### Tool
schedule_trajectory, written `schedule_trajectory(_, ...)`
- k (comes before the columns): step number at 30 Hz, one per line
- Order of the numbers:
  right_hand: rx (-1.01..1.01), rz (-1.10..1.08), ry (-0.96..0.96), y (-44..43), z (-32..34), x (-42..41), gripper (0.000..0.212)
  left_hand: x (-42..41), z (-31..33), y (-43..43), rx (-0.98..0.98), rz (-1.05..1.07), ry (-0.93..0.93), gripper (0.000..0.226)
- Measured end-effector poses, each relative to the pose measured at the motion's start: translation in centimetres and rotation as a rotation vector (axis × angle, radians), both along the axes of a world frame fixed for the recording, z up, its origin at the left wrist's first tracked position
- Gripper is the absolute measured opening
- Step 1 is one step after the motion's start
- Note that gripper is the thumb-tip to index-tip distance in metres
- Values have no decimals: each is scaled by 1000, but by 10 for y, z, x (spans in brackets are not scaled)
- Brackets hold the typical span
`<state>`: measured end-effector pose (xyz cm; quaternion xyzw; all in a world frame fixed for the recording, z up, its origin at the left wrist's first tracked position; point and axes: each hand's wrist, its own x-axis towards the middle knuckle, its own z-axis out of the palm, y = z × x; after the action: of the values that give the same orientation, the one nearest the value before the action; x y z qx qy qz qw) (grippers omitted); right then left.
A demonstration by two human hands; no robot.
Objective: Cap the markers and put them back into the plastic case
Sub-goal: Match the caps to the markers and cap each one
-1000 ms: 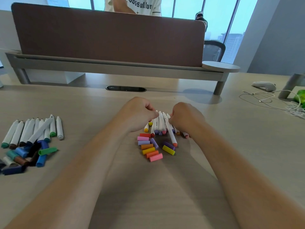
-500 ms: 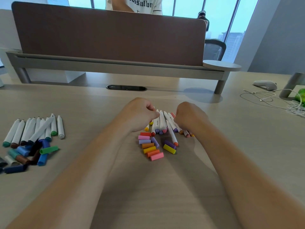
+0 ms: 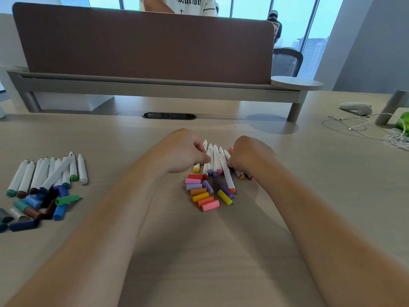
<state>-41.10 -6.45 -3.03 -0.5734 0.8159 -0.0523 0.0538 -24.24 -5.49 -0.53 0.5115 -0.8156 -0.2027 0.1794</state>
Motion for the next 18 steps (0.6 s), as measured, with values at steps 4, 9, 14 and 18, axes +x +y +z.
schedule_trajectory(4,-1,-13,-89,4,4,0,12,7,5,3,83,-114,-218,10)
schedule_trajectory(9,-137,-12,-315,13,13,-11,30,11,4,4,118,-162,-373,7)
schedule_trajectory(14,-154,26,-565,21,13,-11,29,5,-2,6,114,-178,-458,10)
schedule_trajectory(18,-186,60,-579,24,16,-8,31,2,-7,7,93,-178,-509,14)
